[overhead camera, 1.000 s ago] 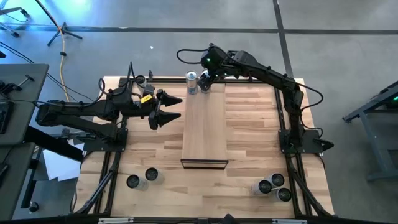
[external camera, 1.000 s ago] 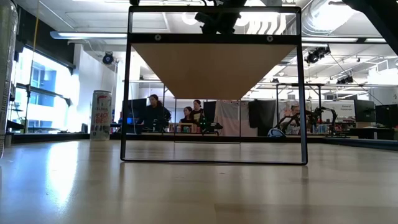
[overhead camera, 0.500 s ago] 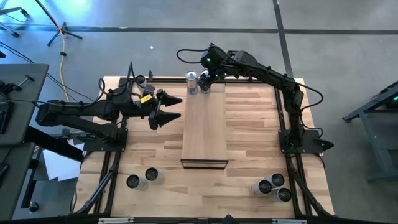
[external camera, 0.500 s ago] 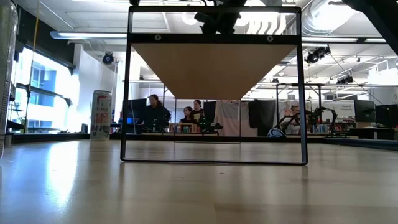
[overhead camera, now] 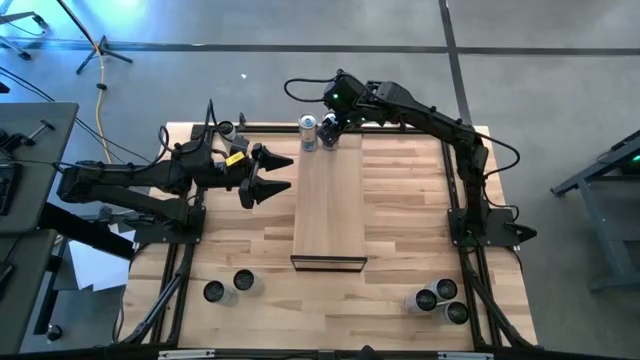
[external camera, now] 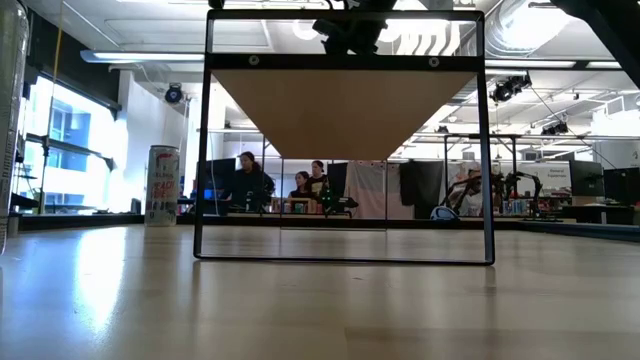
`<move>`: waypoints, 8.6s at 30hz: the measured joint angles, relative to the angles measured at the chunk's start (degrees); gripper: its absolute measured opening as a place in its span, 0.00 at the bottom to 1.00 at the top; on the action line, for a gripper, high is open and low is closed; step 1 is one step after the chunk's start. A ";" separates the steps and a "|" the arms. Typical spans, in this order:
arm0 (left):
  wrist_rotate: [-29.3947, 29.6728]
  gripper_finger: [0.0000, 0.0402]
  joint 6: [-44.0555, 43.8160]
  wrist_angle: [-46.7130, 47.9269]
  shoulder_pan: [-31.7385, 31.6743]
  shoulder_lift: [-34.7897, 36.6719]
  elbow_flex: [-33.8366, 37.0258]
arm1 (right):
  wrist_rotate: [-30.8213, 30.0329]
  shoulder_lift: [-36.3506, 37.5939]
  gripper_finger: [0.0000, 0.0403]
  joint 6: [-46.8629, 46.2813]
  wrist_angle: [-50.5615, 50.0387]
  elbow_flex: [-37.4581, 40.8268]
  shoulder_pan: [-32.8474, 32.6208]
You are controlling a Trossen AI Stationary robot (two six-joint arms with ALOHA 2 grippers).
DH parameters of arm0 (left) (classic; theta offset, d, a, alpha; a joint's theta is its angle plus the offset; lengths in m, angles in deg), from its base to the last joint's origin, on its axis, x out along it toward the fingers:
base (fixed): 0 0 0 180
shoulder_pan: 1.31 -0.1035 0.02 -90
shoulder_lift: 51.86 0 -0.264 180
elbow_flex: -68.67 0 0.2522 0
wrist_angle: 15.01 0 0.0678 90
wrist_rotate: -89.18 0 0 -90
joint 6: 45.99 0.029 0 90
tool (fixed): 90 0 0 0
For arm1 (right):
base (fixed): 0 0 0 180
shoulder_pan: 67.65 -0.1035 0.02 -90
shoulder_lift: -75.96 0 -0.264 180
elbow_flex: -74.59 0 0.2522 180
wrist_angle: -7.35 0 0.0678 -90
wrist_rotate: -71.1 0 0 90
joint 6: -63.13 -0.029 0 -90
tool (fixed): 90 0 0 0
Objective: Place canned beverage on shelf
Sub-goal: Put the blue soda can on the shelf aligned with the other blue soda can, then put the top white pink soda can on the shelf
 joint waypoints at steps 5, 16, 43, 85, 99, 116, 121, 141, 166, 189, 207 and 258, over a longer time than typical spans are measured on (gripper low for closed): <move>0.01 1.00 -0.01 0.00 0.00 0.00 -0.02 | 0.81 0.00 0.62 0.12 -0.02 0.00 0.00; 0.00 1.00 0.00 0.00 0.00 0.00 -0.02 | 0.13 0.11 0.78 1.22 0.11 -0.11 0.00; 0.00 1.00 0.01 0.00 0.00 -0.01 -0.02 | 0.37 0.81 0.88 2.64 -1.29 -1.09 0.00; 0.01 1.00 -0.12 -0.04 0.00 -0.02 -0.02 | 10.64 14.10 0.98 15.46 -5.24 -7.72 -17.06; 1.21 1.00 0.04 -0.01 0.00 -0.02 -0.02 | 9.13 18.66 0.98 17.58 -13.20 -2.40 -19.06; 2.92 1.00 1.83 0.02 0.00 -0.01 -0.02 | 6.18 54.23 0.98 -11.90 39.90 65.53 -19.06; 2.63 1.00 10.32 0.09 0.07 -0.02 -0.02 | 7.44 55.10 0.98 -15.89 47.78 69.03 -19.06; 3.66 1.00 21.08 9.89 2.34 1.51 0.00 | 7.69 47.10 0.98 11.03 52.31 61.72 -23.56; 4.16 1.00 21.05 9.92 2.31 3.78 0.00 | 5.70 46.90 0.98 -2.65 62.64 61.68 -23.41; 16.86 1.00 5.08 33.32 -6.18 -1.12 -12.18 | -9.68 46.90 0.98 -11.28 57.44 61.64 -21.59; 24.47 1.00 -12.48 66.97 -28.67 -16.30 -27.27 | -9.90 46.93 0.98 -7.93 44.14 61.64 -14.71; 20.01 1.00 -10.47 60.97 -52.37 -20.13 -11.10 | -10.19 46.93 0.98 -14.43 44.68 61.66 -11.10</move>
